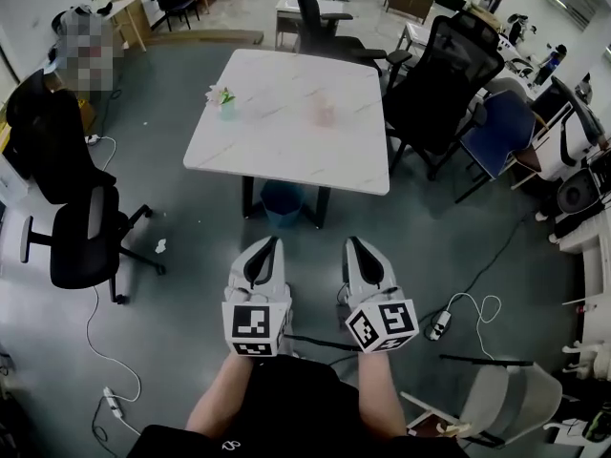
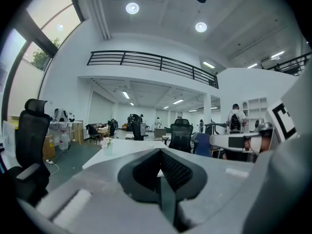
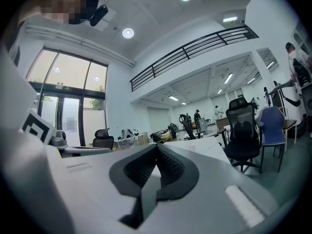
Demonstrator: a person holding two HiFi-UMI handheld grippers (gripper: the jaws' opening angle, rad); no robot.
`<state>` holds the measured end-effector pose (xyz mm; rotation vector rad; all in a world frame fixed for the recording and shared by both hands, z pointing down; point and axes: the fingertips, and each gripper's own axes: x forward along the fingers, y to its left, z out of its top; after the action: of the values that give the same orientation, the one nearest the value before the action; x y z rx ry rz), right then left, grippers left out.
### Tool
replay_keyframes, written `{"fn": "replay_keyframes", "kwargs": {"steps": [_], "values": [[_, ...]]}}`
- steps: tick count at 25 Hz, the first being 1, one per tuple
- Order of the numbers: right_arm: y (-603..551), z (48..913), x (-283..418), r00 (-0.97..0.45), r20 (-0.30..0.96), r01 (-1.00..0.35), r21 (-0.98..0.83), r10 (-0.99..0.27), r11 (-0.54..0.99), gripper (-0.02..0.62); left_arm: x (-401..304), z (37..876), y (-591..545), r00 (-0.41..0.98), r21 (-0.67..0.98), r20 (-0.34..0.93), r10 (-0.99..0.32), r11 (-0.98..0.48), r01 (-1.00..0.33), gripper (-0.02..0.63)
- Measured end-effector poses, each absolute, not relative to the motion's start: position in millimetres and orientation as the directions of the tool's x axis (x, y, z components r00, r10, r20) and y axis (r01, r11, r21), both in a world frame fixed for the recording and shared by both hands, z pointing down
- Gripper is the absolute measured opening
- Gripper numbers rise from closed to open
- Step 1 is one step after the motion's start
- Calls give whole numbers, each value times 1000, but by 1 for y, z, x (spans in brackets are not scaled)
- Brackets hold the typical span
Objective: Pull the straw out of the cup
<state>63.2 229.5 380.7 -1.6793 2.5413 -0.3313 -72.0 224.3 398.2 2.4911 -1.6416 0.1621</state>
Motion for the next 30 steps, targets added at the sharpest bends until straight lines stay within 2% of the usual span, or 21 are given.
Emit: {"fn": "replay_keyframes", "kwargs": {"steps": [8, 16, 25, 30], "values": [[74, 410, 63, -411, 35, -887, -244, -911, 391, 2, -62, 433, 80, 396, 28, 214, -893, -400, -916, 1], [-84, 387, 62, -379, 5, -898, -244, -925, 367, 3, -53, 416, -78, 441, -6, 236, -866, -455, -890, 0], [-153, 408, 102, -330, 90, -914, -280, -940, 294, 3, -21, 431, -158, 478, 29, 286, -830, -491, -871, 2], [-180, 430, 117, -350, 152, -907, -302, -924, 294, 5, -5, 446, -185, 462, 42, 325, -825, -476, -879, 1]]}}
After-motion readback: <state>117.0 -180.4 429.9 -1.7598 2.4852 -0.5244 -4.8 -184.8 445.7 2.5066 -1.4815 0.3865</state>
